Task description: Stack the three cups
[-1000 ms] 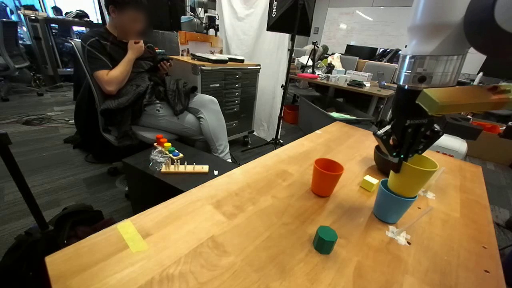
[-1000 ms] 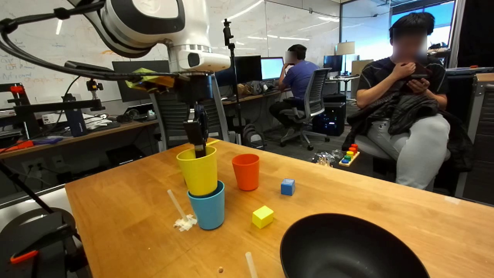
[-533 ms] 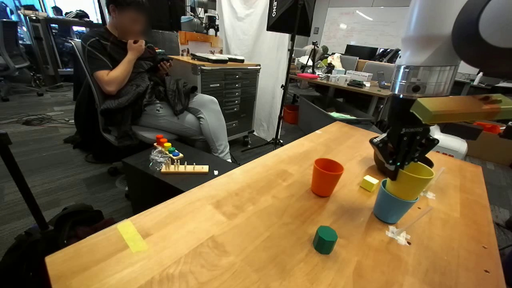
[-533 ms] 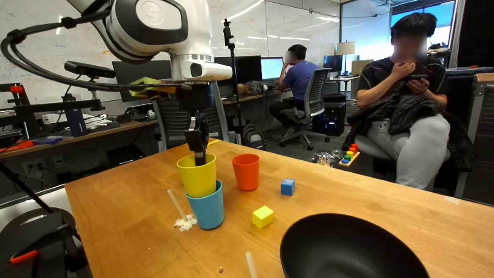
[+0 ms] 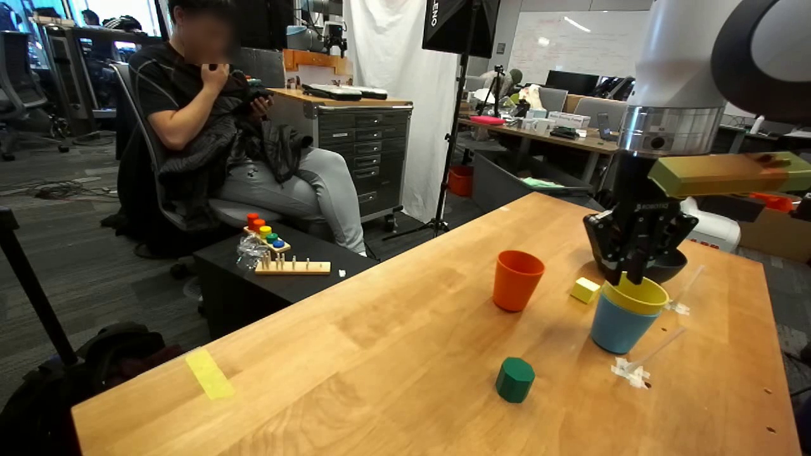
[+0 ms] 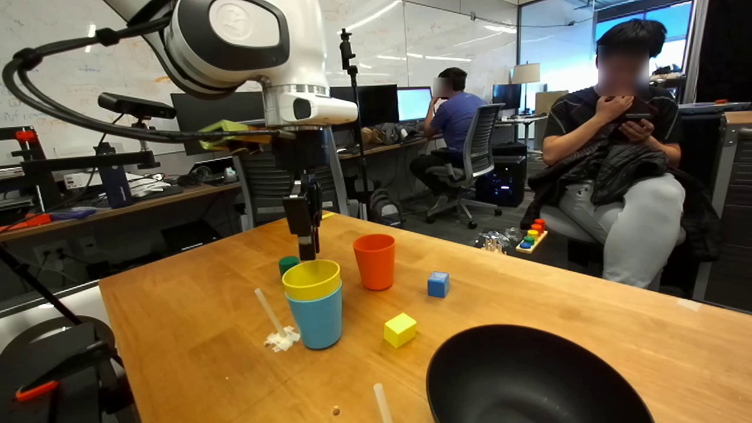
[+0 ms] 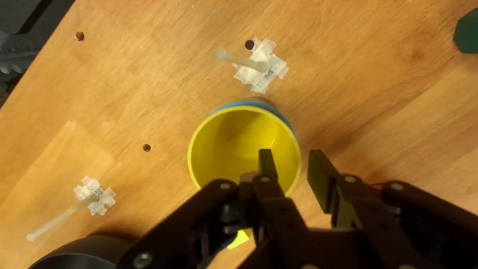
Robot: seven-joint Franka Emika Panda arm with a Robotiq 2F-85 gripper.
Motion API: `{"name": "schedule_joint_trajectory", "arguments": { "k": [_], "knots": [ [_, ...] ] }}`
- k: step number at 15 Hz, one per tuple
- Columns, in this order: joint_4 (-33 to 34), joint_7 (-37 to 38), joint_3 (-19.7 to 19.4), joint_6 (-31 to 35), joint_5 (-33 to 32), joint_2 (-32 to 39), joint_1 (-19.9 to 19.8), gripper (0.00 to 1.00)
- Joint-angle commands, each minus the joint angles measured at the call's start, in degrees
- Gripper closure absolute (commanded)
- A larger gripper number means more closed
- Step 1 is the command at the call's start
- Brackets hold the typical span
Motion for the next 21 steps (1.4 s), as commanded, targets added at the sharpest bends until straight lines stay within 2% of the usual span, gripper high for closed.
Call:
{"name": "schedule_joint_trajectory", "arguments": {
  "k": [1,6,13,21],
  "knots": [
    [0.6,-0.9,-0.6,0.6,1.0,0.0,0.2,0.36],
    [0.4,-1.1,0.0,1.2,1.0,-0.2,0.8,0.01],
    [1.0,-0.3,0.7,1.9,0.2,2.1,2.6,0.0],
    [1.4,-0.2,-0.9,2.5,-0.1,2.4,2.2,0.0]
  ]
}}
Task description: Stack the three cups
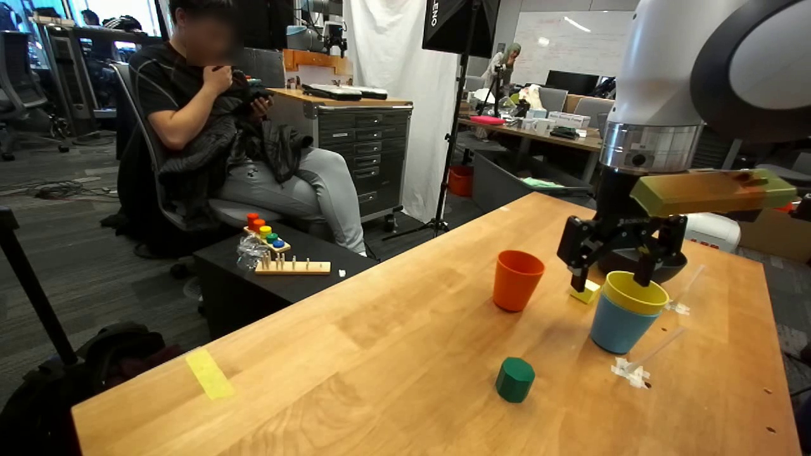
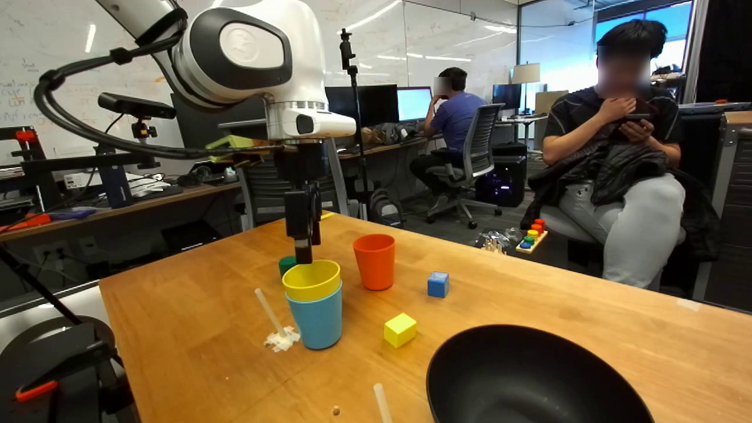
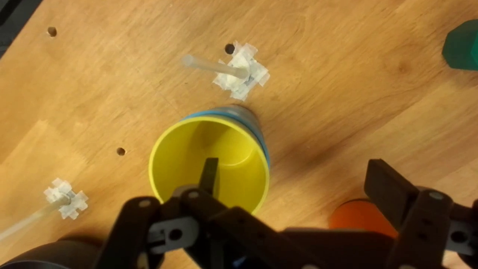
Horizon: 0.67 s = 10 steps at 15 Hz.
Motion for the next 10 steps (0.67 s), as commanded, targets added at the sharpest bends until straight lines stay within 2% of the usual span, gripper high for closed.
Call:
{"name": "schedule_joint_trajectory", "arguments": {
  "k": [1,10],
  "knots": [
    [0.7,-0.1,-1.0,0.7,-0.2,-0.3,-0.1,0.0],
    [2.1,0.3,-1.4,0.1,-0.4,2.7,0.4,0.0]
  ]
}}
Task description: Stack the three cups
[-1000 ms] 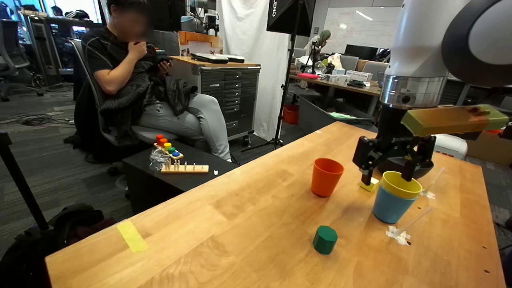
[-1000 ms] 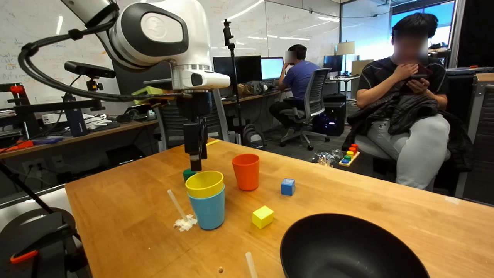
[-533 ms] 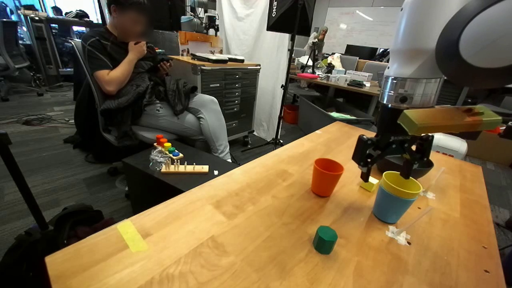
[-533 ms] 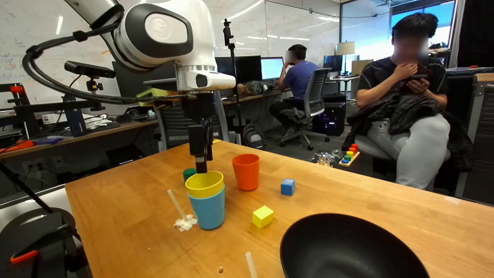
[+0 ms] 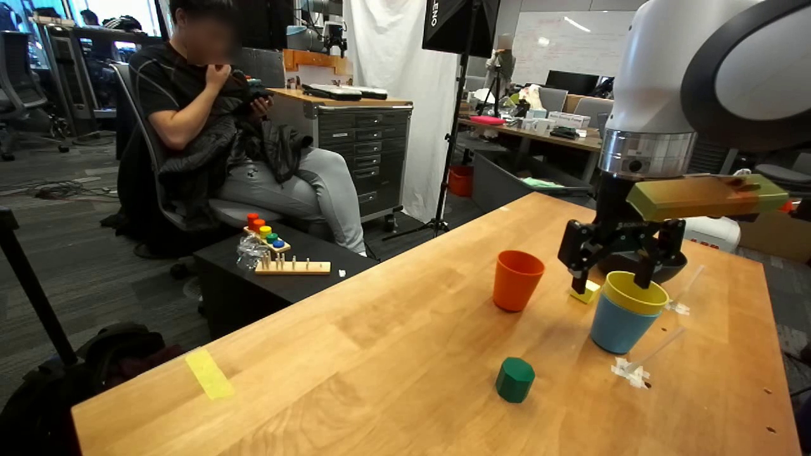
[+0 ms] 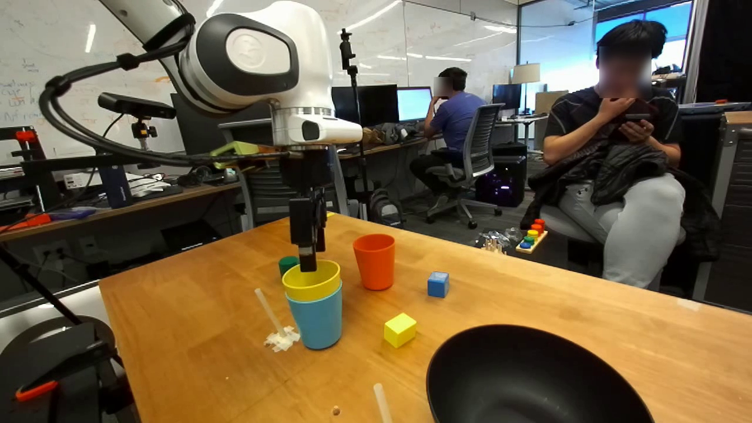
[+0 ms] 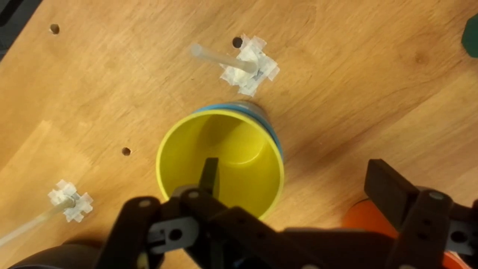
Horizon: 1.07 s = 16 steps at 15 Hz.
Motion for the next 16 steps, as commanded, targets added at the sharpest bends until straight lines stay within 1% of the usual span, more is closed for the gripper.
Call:
{"name": "schedule_joint_trajectory", "arguments": {
  "k": [1,7,8,10,13,16],
  "knots": [
    [1.6,0.4,-0.5,-0.2,-0.5,1.5,0.6,0.0],
    [2.2,0.5,-0.9,-0.7,-0.8,3.0,0.8,0.0],
    [2.3,0.4,-1.0,-0.7,-0.9,3.1,0.8,0.21],
    [2.3,0.4,-1.1,-0.8,-0.9,3.3,0.9,0.32],
    [2.3,0.4,-1.3,-1.0,-1.2,3.3,0.9,0.58],
    [2.3,0.4,-1.5,-1.1,-1.5,3.3,0.9,0.8]
  ]
}}
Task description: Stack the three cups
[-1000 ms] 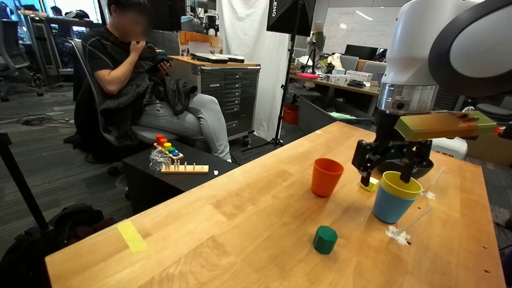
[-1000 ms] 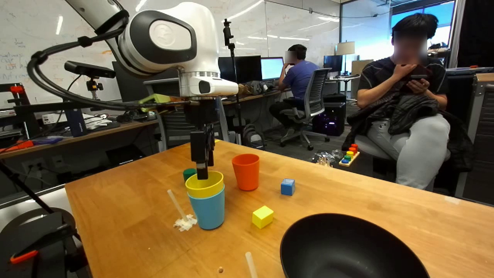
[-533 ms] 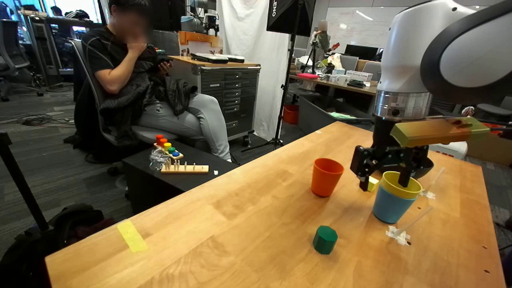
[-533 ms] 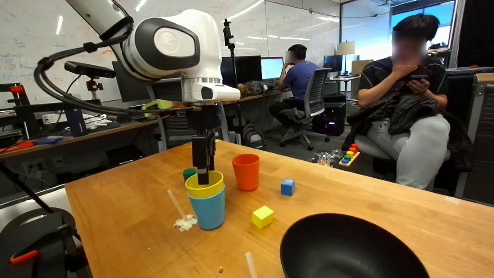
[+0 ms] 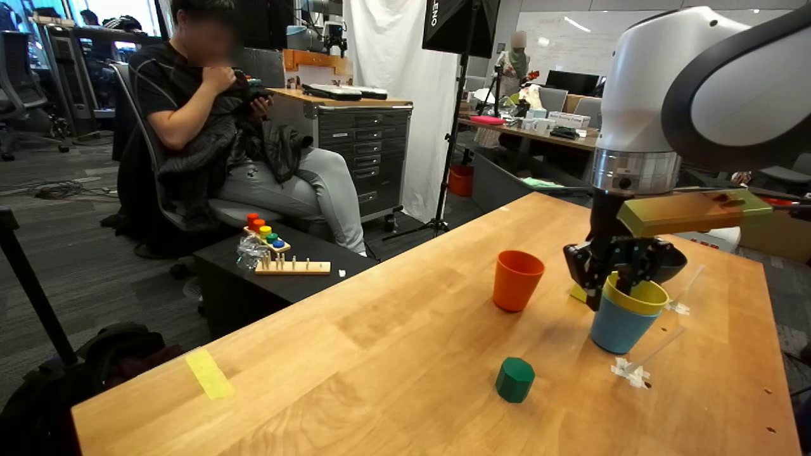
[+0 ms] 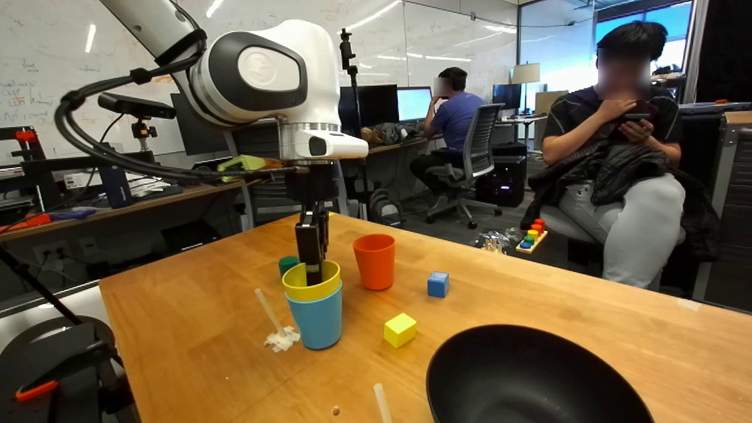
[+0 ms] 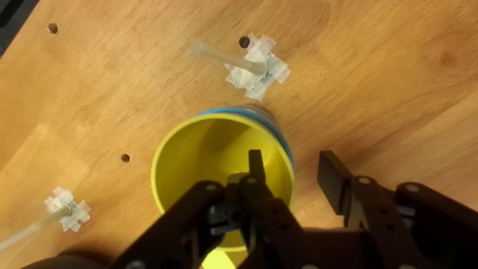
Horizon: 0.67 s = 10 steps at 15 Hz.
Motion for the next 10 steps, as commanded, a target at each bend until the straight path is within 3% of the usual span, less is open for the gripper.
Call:
{"name": "schedule_joint_trajectory", "arguments": {
  "k": [1,5,10],
  "knots": [
    [1.1,0.4,-1.1,-1.1,-1.0,0.2,0.8,0.89],
    [1.4,0.4,-1.2,-1.5,-1.2,0.5,0.9,1.0],
    [1.8,0.1,-1.0,-2.2,-0.7,1.0,0.9,0.97]
  ]
}}
